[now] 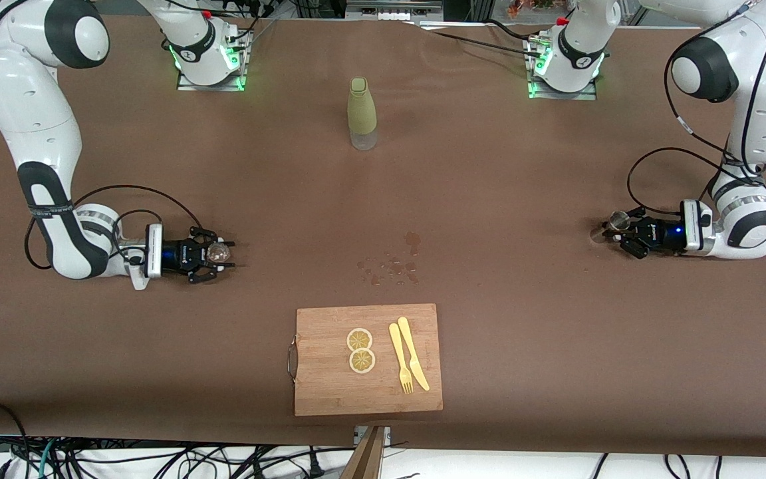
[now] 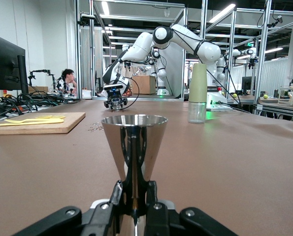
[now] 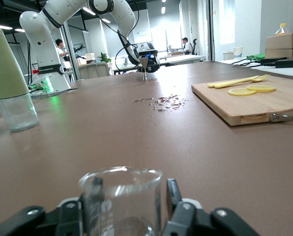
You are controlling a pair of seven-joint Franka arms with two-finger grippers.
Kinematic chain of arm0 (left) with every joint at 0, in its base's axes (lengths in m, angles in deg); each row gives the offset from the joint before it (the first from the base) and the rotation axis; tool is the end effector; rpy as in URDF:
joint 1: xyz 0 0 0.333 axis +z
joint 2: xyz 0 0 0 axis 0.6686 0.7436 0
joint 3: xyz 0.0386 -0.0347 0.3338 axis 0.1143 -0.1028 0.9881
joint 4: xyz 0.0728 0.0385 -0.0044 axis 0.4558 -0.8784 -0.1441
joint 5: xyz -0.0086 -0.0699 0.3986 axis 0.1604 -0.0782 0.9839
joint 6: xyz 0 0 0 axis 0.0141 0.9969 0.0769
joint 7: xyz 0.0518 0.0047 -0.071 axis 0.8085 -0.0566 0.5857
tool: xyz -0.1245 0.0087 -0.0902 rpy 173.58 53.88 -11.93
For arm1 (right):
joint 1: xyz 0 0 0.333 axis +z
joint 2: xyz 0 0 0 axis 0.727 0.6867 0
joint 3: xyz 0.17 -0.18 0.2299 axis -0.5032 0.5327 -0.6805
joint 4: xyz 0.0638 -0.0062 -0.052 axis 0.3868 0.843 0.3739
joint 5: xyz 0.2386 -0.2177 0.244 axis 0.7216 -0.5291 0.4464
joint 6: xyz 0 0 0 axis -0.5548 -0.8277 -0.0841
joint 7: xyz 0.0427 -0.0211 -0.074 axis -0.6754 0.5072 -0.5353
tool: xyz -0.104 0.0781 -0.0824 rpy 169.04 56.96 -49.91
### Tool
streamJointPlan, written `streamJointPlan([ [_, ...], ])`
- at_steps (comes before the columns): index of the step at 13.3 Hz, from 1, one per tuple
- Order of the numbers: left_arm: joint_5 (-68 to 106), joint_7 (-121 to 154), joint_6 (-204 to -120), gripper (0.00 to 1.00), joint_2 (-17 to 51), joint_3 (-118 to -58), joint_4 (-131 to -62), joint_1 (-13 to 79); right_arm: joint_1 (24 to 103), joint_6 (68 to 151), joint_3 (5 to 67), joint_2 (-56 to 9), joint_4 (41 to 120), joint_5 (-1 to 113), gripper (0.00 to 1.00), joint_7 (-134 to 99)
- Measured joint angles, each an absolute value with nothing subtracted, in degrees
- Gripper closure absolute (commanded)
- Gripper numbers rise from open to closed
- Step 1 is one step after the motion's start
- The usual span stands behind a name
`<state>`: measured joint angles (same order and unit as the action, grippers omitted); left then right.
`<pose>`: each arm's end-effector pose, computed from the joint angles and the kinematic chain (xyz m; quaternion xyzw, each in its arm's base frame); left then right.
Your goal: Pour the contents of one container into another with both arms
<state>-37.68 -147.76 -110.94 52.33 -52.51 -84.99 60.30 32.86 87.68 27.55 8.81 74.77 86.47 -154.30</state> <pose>0.5433 0.1716 0.0508 0.4979 -0.5381 0.4546 0.5059 0.6191 0.0212 0.0499 -0.5618 -0.5381 -0.3859 0.4958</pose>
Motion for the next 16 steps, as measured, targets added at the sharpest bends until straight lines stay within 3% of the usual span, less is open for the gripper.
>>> streamJointPlan([
  [2,-37.68,-147.79,-111.13,0.00,52.42,-52.26,-84.99,60.35,31.78,87.40,27.57,8.81,74.77,86.27,0.00,-154.28],
  [9,-37.68,-146.31,-112.28,0.00,52.96,-49.36,-83.43,60.29,28.28,83.95,29.75,7.93,73.87,82.19,0.00,-149.36],
  [13,-34.53,-134.03,-112.55,0.00,52.04,-40.96,-78.79,60.47,27.98,83.25,31.63,2.32,72.89,77.25,0.00,-132.50],
  [16,-26.05,-112.18,-113.23,0.00,47.21,-38.85,-74.99,60.50,28.12,83.28,31.71,-2.15,71.97,72.26,0.00,-116.53],
])
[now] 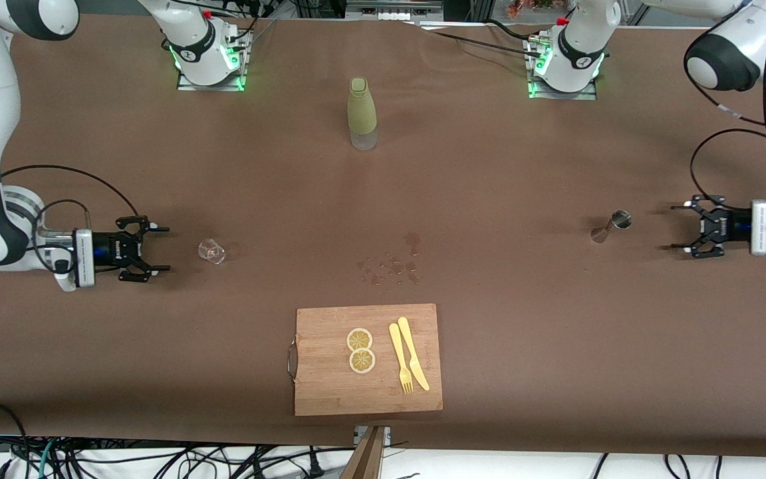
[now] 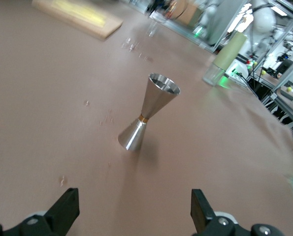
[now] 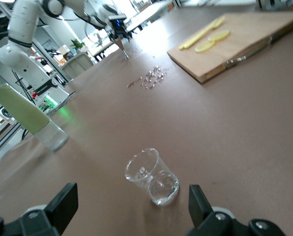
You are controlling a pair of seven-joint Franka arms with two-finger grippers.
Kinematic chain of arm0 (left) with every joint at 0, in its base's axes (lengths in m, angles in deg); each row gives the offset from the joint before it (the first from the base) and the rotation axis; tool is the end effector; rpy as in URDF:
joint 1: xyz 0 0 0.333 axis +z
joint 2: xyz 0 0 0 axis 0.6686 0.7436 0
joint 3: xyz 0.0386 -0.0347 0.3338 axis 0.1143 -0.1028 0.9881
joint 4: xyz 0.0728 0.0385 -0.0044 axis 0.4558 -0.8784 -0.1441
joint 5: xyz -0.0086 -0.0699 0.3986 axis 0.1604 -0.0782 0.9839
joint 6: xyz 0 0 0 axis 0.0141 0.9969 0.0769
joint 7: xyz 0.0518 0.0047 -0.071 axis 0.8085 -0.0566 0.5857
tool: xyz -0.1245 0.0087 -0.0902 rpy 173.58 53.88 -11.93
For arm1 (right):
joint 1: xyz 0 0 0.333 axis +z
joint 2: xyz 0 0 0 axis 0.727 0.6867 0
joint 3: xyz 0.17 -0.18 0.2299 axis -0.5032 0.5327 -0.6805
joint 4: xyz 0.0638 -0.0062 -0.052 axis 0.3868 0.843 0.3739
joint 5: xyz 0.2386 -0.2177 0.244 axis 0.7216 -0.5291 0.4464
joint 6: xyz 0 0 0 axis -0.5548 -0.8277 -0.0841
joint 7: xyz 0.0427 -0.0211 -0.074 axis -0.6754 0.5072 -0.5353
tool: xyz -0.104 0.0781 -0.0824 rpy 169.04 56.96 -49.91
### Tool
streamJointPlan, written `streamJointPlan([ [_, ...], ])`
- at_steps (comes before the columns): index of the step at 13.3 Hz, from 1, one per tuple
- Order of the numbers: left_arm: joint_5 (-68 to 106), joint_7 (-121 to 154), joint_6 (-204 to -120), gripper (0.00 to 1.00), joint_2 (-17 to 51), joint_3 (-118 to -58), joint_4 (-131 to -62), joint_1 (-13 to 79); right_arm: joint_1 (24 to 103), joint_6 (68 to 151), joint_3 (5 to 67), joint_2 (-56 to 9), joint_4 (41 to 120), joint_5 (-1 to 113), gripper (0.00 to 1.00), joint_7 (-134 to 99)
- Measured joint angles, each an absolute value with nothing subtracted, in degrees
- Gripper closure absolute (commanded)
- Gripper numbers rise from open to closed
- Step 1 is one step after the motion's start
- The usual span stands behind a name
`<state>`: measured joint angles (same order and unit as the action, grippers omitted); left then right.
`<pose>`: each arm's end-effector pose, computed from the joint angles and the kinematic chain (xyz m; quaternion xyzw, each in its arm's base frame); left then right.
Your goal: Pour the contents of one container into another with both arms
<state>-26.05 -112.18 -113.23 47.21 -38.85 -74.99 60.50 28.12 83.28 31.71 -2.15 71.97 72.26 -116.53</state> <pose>0.5430 0.3220 0.1436 0.7361 -0.4474 0.1924 0.4700 0.6331 -0.0920 0.1614 -0.7263 -0.4288 -0.1910 0.5020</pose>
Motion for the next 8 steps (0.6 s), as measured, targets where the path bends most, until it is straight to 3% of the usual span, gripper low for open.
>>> streamJointPlan([
  [5,-11.79,-74.09,-115.83,0.00,36.33,-39.66,-69.37,57.57,28.66,83.18,31.45,-11.07,70.72,59.97,0.00,-91.62],
  [8,-1.71,-52.57,-117.36,0.00,28.56,-45.79,-68.56,55.06,30.63,82.65,31.05,-18.16,70.53,52.41,0.00,-77.62],
])
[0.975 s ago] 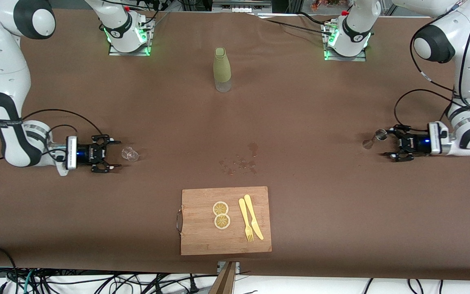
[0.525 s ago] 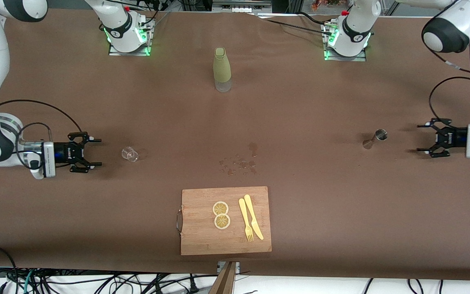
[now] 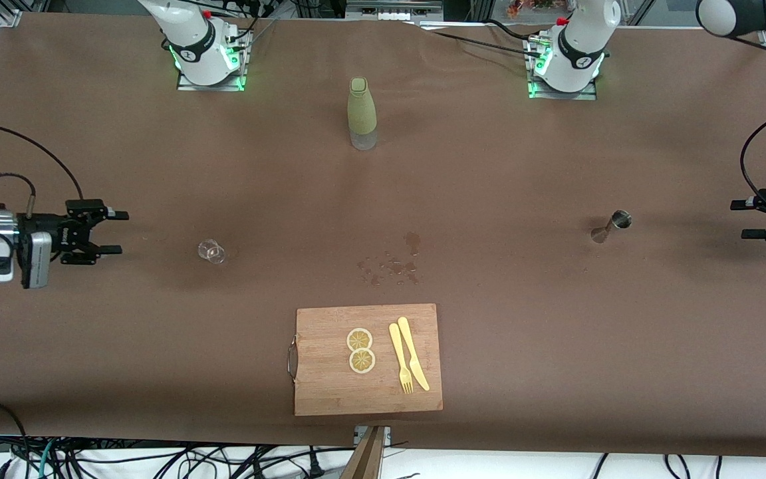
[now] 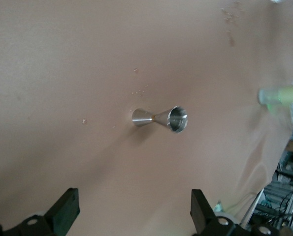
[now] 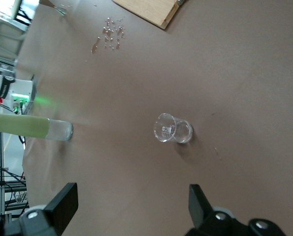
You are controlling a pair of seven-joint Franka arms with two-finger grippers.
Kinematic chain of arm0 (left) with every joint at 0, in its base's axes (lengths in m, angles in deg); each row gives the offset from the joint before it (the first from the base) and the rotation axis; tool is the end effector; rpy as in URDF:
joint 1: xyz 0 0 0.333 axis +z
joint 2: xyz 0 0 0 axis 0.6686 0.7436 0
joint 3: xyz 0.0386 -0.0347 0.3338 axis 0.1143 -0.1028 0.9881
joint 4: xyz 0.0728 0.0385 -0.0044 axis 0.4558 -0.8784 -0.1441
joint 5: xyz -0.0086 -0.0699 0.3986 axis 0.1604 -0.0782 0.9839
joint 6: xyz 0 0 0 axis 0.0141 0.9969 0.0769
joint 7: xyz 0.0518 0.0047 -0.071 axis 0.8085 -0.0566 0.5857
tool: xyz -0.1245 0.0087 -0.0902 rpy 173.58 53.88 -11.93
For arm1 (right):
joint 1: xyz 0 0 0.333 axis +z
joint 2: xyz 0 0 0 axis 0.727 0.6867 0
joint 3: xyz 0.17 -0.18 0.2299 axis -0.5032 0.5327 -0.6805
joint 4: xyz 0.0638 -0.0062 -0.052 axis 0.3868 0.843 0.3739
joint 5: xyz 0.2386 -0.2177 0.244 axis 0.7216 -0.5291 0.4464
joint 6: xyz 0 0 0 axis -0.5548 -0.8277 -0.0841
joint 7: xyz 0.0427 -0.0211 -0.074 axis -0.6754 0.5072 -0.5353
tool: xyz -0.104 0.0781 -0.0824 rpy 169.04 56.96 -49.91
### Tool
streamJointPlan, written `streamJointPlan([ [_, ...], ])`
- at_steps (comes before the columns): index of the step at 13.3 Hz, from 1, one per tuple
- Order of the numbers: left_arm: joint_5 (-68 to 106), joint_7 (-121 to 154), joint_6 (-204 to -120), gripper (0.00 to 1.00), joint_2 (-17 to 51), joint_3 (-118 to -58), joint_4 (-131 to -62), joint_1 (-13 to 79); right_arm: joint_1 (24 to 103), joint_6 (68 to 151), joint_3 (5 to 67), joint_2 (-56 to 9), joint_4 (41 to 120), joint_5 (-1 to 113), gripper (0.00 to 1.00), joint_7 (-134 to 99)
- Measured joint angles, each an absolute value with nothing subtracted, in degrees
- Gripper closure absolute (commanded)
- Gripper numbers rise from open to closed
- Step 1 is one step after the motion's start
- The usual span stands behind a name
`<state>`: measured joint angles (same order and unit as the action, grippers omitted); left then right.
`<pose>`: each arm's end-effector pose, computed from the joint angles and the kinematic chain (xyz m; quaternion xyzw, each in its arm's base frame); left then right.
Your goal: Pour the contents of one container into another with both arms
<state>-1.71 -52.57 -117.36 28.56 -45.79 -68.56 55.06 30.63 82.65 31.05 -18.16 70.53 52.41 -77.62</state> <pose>0.6062 0.2735 0.3517 0.9245 -0.2158 -0.0833 0.3029 0.6359 -0.0974 0.3208 -0.8726 -0.3215 0.0050 0.3676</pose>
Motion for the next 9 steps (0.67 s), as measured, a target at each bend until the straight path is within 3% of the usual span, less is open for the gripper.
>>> streamJointPlan([
  [4,10.68,-41.78,-122.68,0.00,18.64,-52.13,-68.46,50.80,34.72,81.29,30.95,-27.19,70.67,40.34,0.00,-61.43],
  [9,16.21,-36.76,-132.39,0.00,12.14,-54.63,-68.54,48.57,40.75,78.54,30.87,-38.24,73.28,24.93,0.00,-39.15],
])
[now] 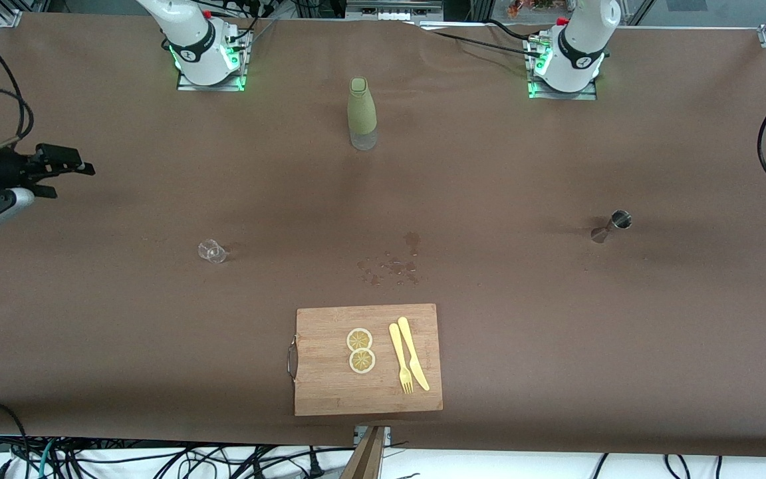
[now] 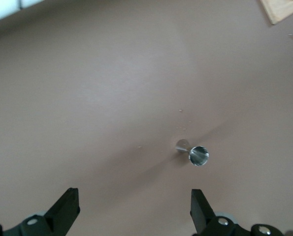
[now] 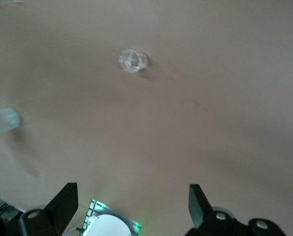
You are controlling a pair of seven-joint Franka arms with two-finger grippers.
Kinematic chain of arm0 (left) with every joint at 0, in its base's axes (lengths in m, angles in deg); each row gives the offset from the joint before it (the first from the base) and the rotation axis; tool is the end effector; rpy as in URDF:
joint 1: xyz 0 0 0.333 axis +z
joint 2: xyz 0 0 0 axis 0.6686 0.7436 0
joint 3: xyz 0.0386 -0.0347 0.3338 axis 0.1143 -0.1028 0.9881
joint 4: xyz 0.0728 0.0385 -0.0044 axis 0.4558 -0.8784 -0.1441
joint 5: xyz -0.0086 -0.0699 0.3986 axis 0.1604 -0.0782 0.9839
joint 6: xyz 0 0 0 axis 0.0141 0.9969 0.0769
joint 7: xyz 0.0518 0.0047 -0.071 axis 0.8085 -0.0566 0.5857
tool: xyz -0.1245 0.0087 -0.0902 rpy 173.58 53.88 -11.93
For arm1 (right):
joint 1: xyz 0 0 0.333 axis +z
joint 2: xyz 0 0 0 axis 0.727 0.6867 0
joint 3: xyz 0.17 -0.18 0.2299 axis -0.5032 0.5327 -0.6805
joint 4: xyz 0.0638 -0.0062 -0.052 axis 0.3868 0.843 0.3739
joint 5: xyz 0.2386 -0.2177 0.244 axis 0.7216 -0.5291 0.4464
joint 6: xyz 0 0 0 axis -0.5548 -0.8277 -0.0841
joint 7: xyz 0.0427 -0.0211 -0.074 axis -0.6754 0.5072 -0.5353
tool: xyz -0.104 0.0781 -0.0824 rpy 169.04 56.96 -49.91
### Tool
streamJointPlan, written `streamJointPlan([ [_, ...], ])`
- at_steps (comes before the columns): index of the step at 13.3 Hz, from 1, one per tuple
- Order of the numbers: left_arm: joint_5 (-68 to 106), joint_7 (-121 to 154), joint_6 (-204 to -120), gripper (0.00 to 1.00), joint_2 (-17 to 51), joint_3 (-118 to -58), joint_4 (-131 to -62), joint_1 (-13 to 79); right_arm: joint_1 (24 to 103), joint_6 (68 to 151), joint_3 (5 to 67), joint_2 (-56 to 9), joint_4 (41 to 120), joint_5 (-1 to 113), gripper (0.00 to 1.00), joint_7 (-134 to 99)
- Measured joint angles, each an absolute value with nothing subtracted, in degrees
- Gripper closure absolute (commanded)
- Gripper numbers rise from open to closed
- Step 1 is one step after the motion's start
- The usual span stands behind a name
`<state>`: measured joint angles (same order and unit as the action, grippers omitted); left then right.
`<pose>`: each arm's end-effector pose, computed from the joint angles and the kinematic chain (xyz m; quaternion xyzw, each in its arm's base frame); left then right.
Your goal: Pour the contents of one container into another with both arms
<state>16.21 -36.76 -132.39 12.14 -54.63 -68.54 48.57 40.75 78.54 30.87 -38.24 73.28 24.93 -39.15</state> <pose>0.6452 0.1879 0.5302 0.9718 -0.2251 0.0026 0.0697 0.5786 -0.0455 0.4907 -0.9738 -0.1723 0.1212 0.0861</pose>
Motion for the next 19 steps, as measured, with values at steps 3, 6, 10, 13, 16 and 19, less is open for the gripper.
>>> streamJointPlan([
  [3,20.65,-13.43,-132.44,0.00,8.05,-61.77,-68.67,47.75,43.99,78.74,30.80,-42.30,76.63,18.91,0.00,-26.57],
  [6,24.17,7.12,-129.15,0.00,4.55,-68.74,-68.79,46.52,45.26,82.27,30.77,-45.16,80.46,17.99,0.00,-14.43],
  [10,24.37,10.73,-124.16,0.00,1.73,-69.87,-69.20,45.58,45.26,88.99,30.89,-47.01,81.95,18.14,0.00,-12.24],
  [13,24.37,10.76,-124.08,0.00,1.68,-70.08,-70.21,44.08,45.26,93.75,30.89,-47.00,82.01,18.14,0.00,-12.25],
  [16,24.37,10.80,-124.10,0.00,1.85,-70.22,-70.77,43.79,45.25,93.64,30.91,-47.31,81.93,18.30,0.00,-12.11],
  [19,25.13,10.80,-124.10,0.00,1.87,-70.42,-70.77,43.72,45.25,92.71,30.91,-48.15,81.92,19.09,0.00,-10.15],
])
